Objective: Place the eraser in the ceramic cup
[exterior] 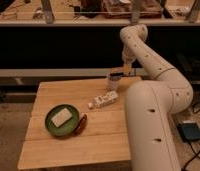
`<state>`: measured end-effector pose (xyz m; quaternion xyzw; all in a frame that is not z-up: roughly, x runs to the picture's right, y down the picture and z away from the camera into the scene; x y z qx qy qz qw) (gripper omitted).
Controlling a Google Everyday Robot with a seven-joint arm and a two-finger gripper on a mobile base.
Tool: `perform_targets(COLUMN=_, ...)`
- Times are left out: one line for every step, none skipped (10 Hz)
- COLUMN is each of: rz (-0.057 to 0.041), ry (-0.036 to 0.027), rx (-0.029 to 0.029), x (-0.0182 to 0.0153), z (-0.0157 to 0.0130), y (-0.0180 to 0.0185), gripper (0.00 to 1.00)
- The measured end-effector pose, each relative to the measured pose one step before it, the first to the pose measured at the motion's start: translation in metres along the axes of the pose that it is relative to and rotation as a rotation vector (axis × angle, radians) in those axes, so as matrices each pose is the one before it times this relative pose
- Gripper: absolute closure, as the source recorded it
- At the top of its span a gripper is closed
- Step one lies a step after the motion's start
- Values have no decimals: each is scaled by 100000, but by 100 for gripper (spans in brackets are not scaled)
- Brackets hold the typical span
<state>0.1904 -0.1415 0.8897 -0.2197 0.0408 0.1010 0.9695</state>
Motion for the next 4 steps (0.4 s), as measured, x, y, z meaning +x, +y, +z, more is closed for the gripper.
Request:
perform_targets(rz=51, ry=259, rx=353, x=123, z=-69, y=21, gripper=35)
perform_targets(rz=53, ry=280, rx=232, x=126, z=-37, y=56, gripper=25)
perform_targets(rz=-175, ry=172, rx=355, x=25, z=-81, y=35, gripper=21)
perform_targets(rz=-335, ry=-8, rx=352, x=-49, z=-62, y=63, gripper=20)
